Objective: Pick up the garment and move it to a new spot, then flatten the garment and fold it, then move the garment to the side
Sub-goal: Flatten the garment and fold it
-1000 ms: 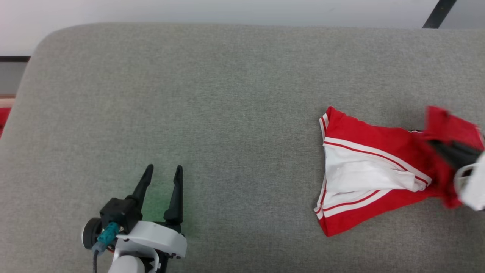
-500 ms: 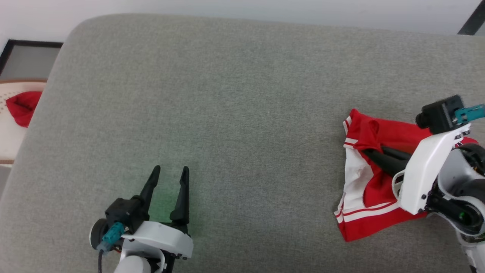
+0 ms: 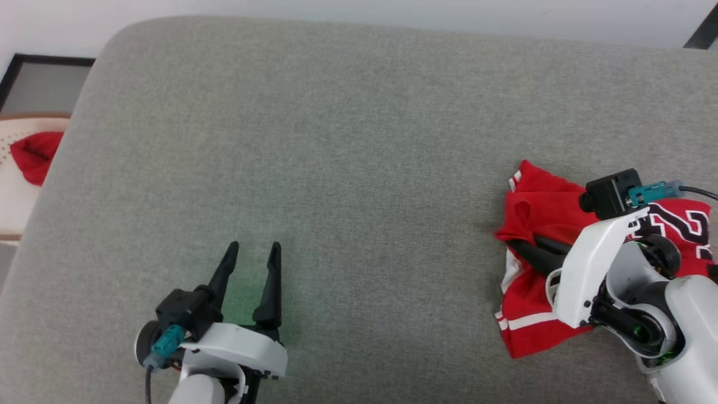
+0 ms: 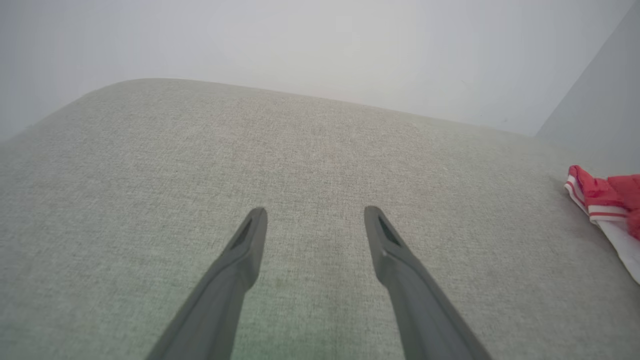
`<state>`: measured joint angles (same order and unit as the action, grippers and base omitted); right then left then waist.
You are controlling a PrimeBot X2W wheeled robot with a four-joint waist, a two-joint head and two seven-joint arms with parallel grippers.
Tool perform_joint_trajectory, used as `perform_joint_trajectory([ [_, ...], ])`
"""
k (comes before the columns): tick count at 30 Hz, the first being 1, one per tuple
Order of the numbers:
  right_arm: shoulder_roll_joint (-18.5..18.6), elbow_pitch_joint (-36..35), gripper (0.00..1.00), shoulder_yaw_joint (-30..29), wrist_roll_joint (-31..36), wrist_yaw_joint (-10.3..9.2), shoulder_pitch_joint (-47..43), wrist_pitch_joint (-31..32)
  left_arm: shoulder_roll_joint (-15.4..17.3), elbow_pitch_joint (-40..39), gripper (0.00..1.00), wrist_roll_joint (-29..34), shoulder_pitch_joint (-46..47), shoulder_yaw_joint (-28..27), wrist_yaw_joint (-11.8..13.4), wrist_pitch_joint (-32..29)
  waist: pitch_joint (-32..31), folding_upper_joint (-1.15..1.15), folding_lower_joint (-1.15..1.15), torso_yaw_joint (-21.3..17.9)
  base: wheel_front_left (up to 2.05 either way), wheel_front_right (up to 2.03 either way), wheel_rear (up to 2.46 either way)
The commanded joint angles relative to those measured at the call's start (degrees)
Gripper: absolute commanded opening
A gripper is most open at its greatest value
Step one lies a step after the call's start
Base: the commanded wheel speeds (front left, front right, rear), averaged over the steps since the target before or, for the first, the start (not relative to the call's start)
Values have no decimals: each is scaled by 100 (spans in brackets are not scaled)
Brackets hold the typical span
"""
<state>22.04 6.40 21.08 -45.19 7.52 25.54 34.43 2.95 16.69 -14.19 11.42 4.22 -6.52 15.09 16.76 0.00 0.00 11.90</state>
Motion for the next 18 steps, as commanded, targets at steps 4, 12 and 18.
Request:
perform_joint_trajectory([
  [4, 4, 93, 100, 118, -234, -8, 108, -441, -1, 74, 100, 124, -87, -87, -32, 6, -286, 0, 0, -255, 0, 0, 0],
  [12, 312, 176, 100, 158, -573, -8, -30, -1248, 98, 174, 100, 178, -150, -163, -79, 6, -621, 0, 0, -641, 0, 0, 0],
  [18, 699, 436, 100, 96, -787, -8, -294, -2035, 239, 363, 100, 89, -179, -125, -91, 6, -850, 0, 0, -959, 0, 0, 0],
])
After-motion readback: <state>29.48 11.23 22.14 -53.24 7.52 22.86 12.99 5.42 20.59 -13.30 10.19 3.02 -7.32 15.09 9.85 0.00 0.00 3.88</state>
